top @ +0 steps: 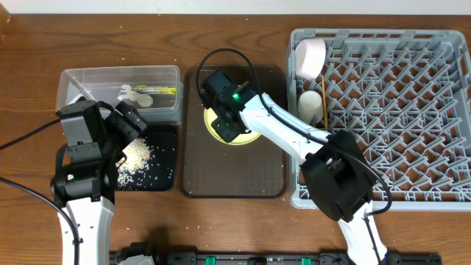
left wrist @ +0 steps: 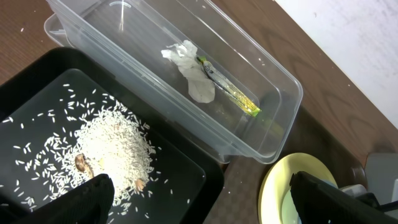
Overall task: Sort waste into correct bins and load items into the dishwasher rack
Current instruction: 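Close the right gripper on the blue bowl's rim and lift it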
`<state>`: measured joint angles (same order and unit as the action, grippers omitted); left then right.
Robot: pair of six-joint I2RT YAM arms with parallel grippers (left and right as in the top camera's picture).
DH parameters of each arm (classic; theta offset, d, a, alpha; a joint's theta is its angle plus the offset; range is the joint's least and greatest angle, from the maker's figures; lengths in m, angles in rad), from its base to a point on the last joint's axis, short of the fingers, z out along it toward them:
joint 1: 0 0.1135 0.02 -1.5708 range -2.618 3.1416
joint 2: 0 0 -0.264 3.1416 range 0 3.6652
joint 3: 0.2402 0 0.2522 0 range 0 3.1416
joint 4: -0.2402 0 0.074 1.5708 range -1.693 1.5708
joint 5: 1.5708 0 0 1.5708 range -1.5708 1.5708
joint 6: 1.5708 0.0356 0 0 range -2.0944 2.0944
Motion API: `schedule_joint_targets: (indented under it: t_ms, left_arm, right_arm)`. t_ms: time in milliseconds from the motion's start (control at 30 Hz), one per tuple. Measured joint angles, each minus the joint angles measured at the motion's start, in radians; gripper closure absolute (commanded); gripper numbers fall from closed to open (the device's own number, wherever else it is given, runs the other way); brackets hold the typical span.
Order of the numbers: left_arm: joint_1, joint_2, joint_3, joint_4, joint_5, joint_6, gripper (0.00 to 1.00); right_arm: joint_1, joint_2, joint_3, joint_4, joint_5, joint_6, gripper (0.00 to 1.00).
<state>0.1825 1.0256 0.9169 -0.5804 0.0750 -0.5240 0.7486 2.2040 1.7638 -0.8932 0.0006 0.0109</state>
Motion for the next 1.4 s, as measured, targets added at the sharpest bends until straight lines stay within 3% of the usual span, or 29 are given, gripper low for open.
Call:
schedule_joint_targets:
  t_ms: [600, 867, 1033, 1400]
  left_arm:
    - [0.000, 0.000, 0.000, 0.000, 0.000, 0.000, 0.07]
    - [0.000, 0.000, 0.000, 0.000, 0.000, 0.000, 0.07]
    - [0.000, 0.000, 0.000, 0.000, 0.000, 0.000, 0.06]
    - [0.000, 0.000, 0.000, 0.000, 0.000, 0.000, 0.07]
  right_arm:
    - [0.000, 0.000, 0.000, -0.007, 0.004, 0.000, 0.89]
    - [0.000, 0.000, 0.000, -0.008, 0.006, -0.003, 0.82]
    - [0.000, 0.000, -0.001, 0.001, 0.013, -0.007, 0.90]
    - [0.000, 0.000, -0.007, 0.002, 0.019, -0.007, 0.88]
